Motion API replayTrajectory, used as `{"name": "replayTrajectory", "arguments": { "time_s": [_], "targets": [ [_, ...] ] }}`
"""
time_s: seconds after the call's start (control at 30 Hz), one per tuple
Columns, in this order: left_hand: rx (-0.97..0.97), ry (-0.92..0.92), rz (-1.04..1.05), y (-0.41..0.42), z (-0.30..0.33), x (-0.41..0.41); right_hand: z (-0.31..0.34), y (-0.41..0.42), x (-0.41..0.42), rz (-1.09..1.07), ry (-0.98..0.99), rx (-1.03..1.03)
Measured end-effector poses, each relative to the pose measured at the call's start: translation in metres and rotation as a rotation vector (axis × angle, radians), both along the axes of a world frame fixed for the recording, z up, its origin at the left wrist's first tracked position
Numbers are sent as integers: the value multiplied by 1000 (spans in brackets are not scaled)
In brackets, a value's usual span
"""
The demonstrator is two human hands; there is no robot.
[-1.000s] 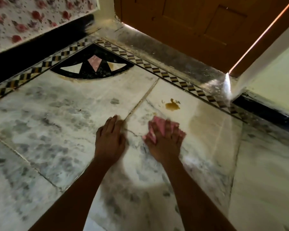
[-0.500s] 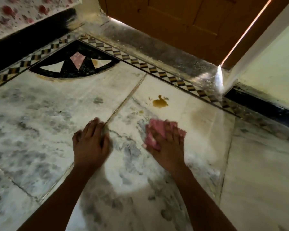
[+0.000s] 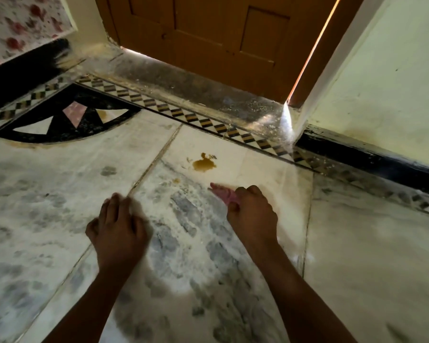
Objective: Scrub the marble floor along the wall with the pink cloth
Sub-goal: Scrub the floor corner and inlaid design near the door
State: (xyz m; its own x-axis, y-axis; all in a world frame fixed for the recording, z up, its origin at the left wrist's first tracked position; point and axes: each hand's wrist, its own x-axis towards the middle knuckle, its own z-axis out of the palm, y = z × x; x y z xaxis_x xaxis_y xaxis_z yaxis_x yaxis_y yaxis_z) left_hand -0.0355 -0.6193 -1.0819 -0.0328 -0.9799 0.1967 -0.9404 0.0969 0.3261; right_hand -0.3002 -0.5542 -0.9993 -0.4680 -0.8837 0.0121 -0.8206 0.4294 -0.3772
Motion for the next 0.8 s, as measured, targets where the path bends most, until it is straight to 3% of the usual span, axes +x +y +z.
{"name": "replayTrajectory", "arguments": {
  "time_s": [0.13, 0.2, 0.23, 0.3, 0.37, 0.43, 0.5, 0.6, 0.7, 0.8],
  "targets": [
    [6, 10, -1, 2, -1, 0, 21, -14, -26, -310, -771, -90],
    [16, 8, -6, 1, -2, 1, 23, -13, -48, -402, -970, -57],
    [22, 6, -7, 0, -2, 1, 19, -12, -58, -408, -921, -4],
    [32, -1, -6, 0, -3, 0, 7, -5, -70, -433, -562, 24],
    [33, 0, -4, 0, -1, -1, -5, 3, -60, -383, -311, -128],
    [15, 17, -23, -6, 2, -1, -24, 3, -35, -210, -260, -192],
    [-26, 4, -83, -26, 7, 3, -52, -6, -9, -74, -246, -17],
    [-32, -34, -174, -74, 12, 10, -83, -41, 7, -245, -61, 211],
    [22, -135, -240, -111, 6, 21, -85, -99, 18, -342, -94, 196],
    [59, -144, -254, -123, -2, 32, -88, -120, 49, 36, 18, 106]
  ]
}}
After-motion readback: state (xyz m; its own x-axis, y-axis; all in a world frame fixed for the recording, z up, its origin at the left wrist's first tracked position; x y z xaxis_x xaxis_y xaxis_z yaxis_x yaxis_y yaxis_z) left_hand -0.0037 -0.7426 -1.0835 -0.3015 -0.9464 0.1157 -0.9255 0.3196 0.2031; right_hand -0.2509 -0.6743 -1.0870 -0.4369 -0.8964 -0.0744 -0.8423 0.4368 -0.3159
